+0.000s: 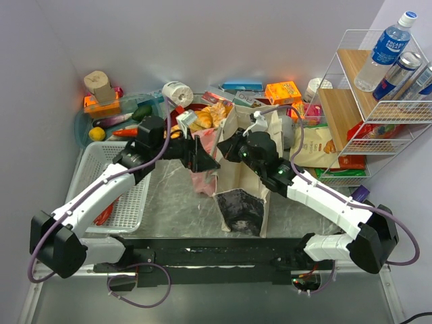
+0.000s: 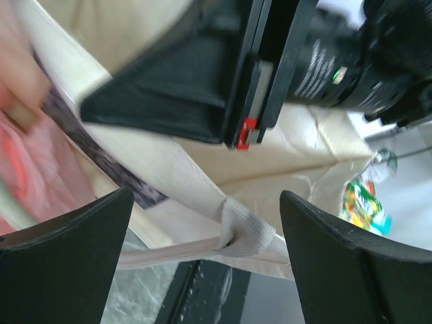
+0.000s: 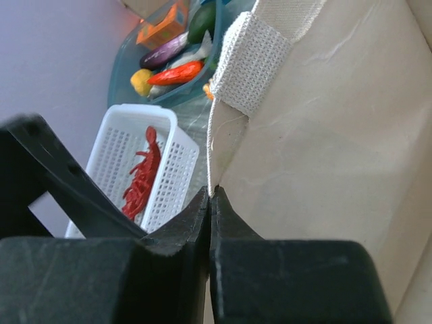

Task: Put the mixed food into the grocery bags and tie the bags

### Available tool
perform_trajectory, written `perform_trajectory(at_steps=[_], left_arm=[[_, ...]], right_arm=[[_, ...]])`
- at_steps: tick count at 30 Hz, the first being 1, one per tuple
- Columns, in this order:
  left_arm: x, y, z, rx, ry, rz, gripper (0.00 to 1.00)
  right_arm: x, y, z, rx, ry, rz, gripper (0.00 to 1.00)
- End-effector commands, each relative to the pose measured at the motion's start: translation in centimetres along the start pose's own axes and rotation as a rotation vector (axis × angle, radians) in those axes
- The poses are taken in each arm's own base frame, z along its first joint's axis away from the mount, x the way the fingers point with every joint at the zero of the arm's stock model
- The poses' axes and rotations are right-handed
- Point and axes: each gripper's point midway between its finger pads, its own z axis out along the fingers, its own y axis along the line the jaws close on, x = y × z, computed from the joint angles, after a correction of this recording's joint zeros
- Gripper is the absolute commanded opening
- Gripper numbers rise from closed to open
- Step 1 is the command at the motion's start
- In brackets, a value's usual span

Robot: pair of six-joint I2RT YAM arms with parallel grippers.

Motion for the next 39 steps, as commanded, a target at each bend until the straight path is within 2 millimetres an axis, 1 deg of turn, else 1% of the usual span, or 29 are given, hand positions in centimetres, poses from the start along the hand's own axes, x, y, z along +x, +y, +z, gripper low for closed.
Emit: perform_trajectory(at_steps=[1,4,5,7,8,9,10,11,12,13,14,15,16,17,18,19,20,22,23,24,25,27,28,29,30,31,35,38,39], left_arm=[[0.9,-1.0,0.7,0.028,0.068,0.019,0.96],[1.7,-0.2,1.3,-0.015,0.098,0.015,0.96],[1.9,-0.3,1.6,-0.012,0.108,0.013,0.96],[2.0,-0.5,1.8,0.000,0.116,0.010,1.00],[2.1,-0.8,2.1,0.010,0.121,0.012,0.94],[2.1,-0.8,2.2,0.009,0.123,0.008,0.78],[2.1,-0.8,2.3,0.006,0.122,0.007,0.69],[2.1,-0.4,2.5,-0.007,0.116,0.004,0.58],[2.1,-0.3,2.6,-0.011,0.118,0.000,0.41],[2.2,-0.2,2.6,-0.019,0.120,-0.004,0.34],[2.4,0.1,2.7,-0.029,0.124,-0.011,0.27],[2.4,0.3,2.7,-0.035,0.125,-0.015,0.15],[2.5,0.3,2.7,-0.035,0.124,-0.016,0.12],[2.5,0.3,2.7,-0.035,0.121,-0.017,0.10],[2.4,0.3,2.7,-0.039,0.115,-0.015,0.05],[2.3,0.3,2.6,-0.046,0.110,-0.012,0.02],[2.0,0.3,2.5,-0.054,0.101,-0.003,0.01],[1.7,0.5,2.4,-0.074,0.090,0.004,0.01],[1.6,0.4,2.3,-0.078,0.087,0.011,0.01],[1.5,0.5,2.3,-0.082,0.086,0.013,0.01],[1.4,0.6,2.3,-0.091,0.083,0.014,0.01],[1.3,0.6,2.3,-0.097,0.082,0.019,0.01],[1.3,0.7,2.3,-0.103,0.082,0.021,0.01],[1.3,0.9,2.3,-0.109,0.084,0.021,0.01],[1.3,0.8,2.3,-0.110,0.085,0.023,0.01],[1.2,0.8,2.3,-0.113,0.084,0.024,0.01],[1.2,0.8,2.5,-0.132,0.087,0.036,0.01],[0.6,0.8,2.4,-0.154,0.073,0.056,0.01],[0.5,0.9,2.2,-0.169,0.075,0.062,0.01]], right_arm=[[-3.7,1.4,-0.6,-0.001,-0.116,-0.025,0.09],[-4.3,1.7,-0.9,0.001,-0.126,-0.044,0.12],[-4.0,1.4,-1.0,0.014,-0.112,-0.057,0.14],[-4.5,1.5,-1.3,0.014,-0.120,-0.078,0.18],[-4.5,1.8,-1.5,0.005,-0.116,-0.092,0.26],[-4.4,1.6,-1.6,0.011,-0.098,-0.137,0.33],[-5.1,2.4,-2.1,-0.001,-0.097,-0.155,0.43],[-5.3,3.0,-2.5,-0.015,-0.078,-0.180,0.57],[-4.8,2.4,-3.1,0.010,-0.032,-0.240,0.61],[-6.3,3.4,-4.2,-0.006,-0.049,-0.255,0.64],[-7.0,3.4,-5.1,0.006,-0.056,-0.272,0.67],[-7.4,3.1,-6.0,0.024,-0.052,-0.304,0.68],[-8.3,2.9,-8.1,0.045,-0.055,-0.316,0.69],[-8.8,2.4,-9.3,0.071,-0.058,-0.325,0.71],[-9.5,1.5,-10.4,0.120,-0.084,-0.334,0.72],[-10.0,0.4,-12.6,0.159,-0.090,-0.339,0.75],[-10.1,-0.4,-13.6,0.189,-0.095,-0.343,0.83],[-11.0,-2.7,-15.8,0.287,-0.129,-0.336,0.89],[-10.6,-4.0,-16.3,0.329,-0.109,-0.340,0.94],[-10.2,-4.5,-16.5,0.326,-0.089,-0.338,0.95],[-10.4,-6.4,-16.6,0.374,-0.089,-0.314,0.95],[-9.8,-7.5,-16.2,0.366,-0.055,-0.281,0.95],[-8.8,-8.3,-15.7,0.360,-0.020,-0.268,0.95],[-8.9,-8.9,-15.5,0.370,-0.027,-0.256,0.95],[-9.1,-8.8,-14.9,0.351,-0.039,-0.254,0.95],[-8.2,-8.8,-14.2,0.324,-0.010,-0.246,0.95],[-7.5,-8.7,-12.3,0.294,0.033,-0.226,0.94],[-6.5,-9.7,-11.1,0.328,0.084,-0.225,0.91],[-6.2,-10.1,-10.9,0.336,0.098,-0.227,0.88]])
